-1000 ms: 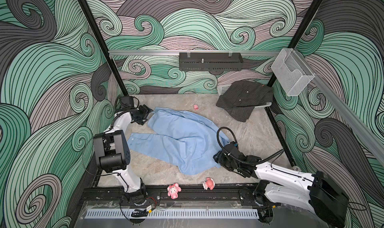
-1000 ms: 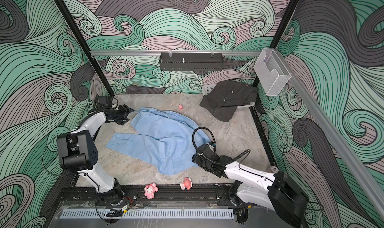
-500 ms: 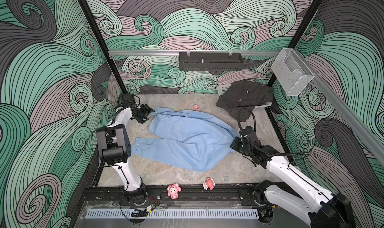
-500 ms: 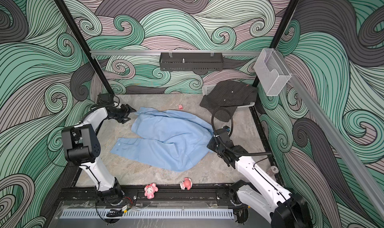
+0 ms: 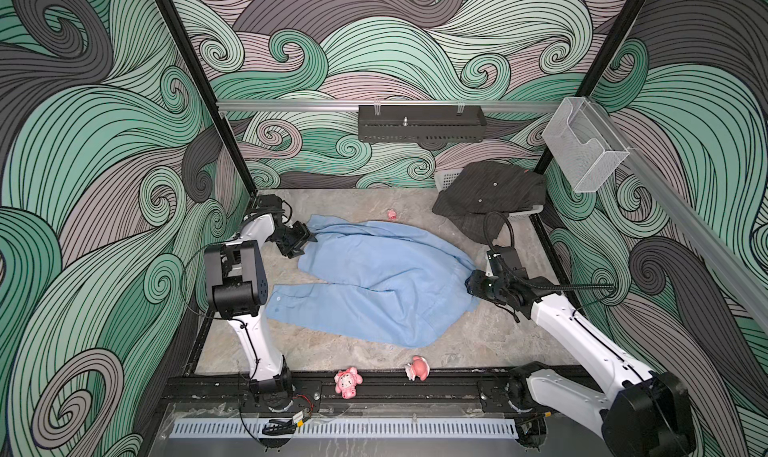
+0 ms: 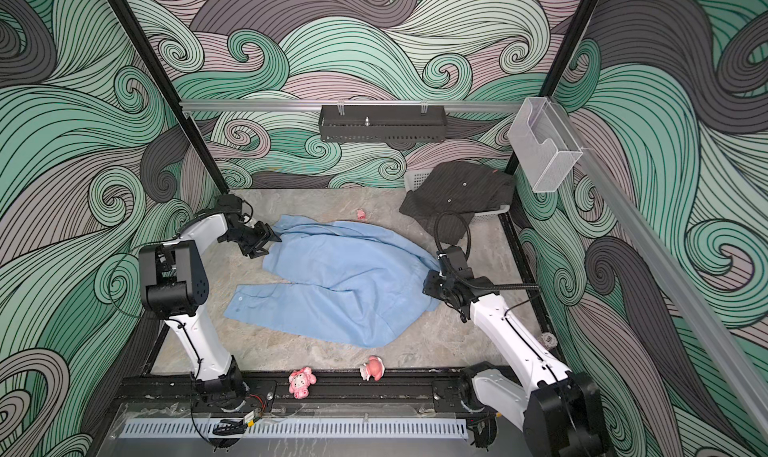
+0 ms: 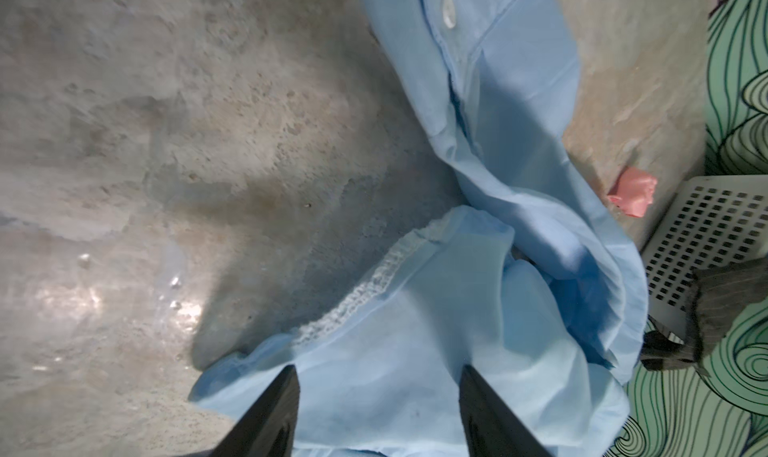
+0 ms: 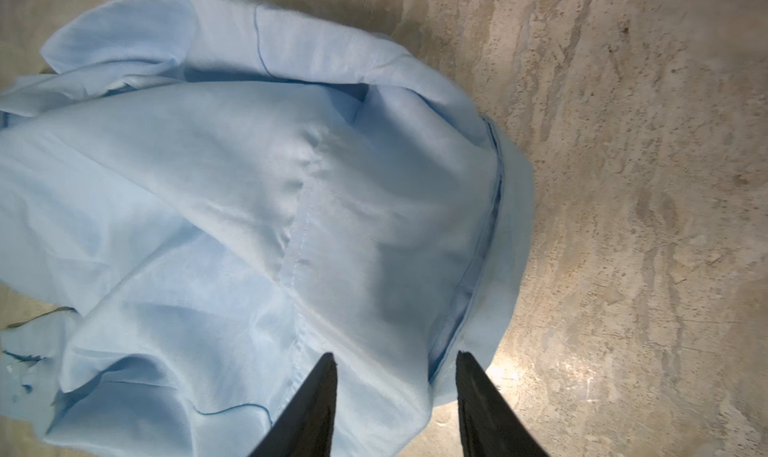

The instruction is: Fold and stack the long sleeve shirts

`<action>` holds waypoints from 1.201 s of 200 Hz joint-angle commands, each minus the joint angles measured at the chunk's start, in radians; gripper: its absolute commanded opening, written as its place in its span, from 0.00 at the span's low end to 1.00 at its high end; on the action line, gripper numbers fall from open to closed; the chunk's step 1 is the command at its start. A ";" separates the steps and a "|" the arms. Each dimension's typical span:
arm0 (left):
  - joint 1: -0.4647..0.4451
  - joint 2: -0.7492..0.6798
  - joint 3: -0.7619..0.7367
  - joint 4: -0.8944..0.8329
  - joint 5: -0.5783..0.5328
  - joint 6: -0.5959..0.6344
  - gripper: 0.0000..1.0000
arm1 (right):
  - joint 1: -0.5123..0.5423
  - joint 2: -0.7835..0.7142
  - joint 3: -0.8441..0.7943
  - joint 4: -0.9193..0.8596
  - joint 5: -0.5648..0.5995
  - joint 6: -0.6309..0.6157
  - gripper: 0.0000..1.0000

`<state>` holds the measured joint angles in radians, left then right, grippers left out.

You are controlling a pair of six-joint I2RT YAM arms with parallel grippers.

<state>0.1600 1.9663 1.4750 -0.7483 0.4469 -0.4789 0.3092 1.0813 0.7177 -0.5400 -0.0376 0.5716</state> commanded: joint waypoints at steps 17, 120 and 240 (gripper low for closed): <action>0.001 0.043 0.104 -0.066 -0.065 0.079 0.63 | -0.004 0.003 0.010 -0.028 -0.089 0.005 0.57; 0.009 0.149 0.129 -0.141 0.015 0.162 0.55 | -0.004 -0.134 -0.093 -0.087 -0.122 0.059 0.70; 0.012 -0.046 0.086 -0.069 0.005 0.126 0.00 | 0.101 -0.090 -0.086 -0.115 -0.237 0.213 0.74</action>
<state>0.1623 2.0670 1.5551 -0.8364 0.4583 -0.3294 0.3332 0.9722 0.5896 -0.6151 -0.2440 0.7460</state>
